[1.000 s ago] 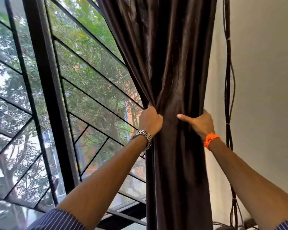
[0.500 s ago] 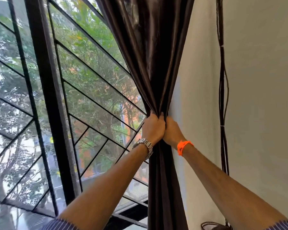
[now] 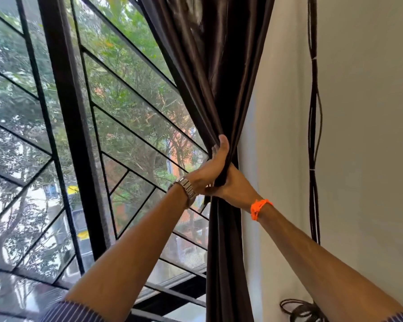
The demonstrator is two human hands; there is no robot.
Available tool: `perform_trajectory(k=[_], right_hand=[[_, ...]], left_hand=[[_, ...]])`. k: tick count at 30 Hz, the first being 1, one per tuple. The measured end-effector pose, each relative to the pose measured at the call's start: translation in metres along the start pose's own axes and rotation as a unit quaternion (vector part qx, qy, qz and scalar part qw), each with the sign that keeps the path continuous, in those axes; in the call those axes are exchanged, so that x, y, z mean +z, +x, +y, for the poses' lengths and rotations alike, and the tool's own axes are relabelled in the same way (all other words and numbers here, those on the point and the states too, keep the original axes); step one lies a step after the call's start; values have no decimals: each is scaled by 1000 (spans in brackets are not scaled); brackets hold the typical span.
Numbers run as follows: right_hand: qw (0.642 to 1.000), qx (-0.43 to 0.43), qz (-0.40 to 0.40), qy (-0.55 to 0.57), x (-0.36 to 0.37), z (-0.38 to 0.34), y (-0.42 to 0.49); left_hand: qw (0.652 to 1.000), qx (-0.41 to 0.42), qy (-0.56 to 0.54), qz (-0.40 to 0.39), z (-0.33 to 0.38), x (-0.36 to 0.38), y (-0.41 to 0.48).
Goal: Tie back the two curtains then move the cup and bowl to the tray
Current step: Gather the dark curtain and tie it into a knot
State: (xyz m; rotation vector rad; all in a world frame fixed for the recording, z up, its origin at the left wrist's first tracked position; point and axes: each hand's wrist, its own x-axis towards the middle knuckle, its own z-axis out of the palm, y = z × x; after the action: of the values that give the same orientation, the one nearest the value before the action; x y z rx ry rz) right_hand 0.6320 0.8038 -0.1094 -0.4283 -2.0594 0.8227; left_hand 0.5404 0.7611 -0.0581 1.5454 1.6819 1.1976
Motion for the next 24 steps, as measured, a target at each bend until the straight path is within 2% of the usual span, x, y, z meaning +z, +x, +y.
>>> perform_trajectory(k=[3,4,5,8,10,12,14,16,20,22,24], right_hand=[[982,47,165,-75,1,1,1],[977,67,190,-75,1,3,2],[976,80,194,-63,1,2,3],[979,97,179,4,0,-1,3],[975,103,188,59,1,-3,3],[968,117,195,103,4,-2,4],[964,133,194,124,8,0,7],[963,144,191,129,8,0,8],[960,150,183,149,9,-4,7],[959,144,185,160,11,-8,5],[957,142,188,171,13,-11,4]], left_hand=[[998,31,13,-47,2,-17,-13],[998,37,20,-48,0,-23,-15],[999,40,27,-25,-1,-30,-20],[992,56,8,114,-13,-47,-23],[983,76,6,165,-23,-52,-25],[981,91,32,170,-38,-59,-24],[979,74,103,159,-59,-64,-19],[968,55,181,164,-76,-67,-16],[946,50,261,186,-88,-65,-20],[944,34,266,192,-86,-64,-21],[957,-6,223,185,-84,-64,-22]])
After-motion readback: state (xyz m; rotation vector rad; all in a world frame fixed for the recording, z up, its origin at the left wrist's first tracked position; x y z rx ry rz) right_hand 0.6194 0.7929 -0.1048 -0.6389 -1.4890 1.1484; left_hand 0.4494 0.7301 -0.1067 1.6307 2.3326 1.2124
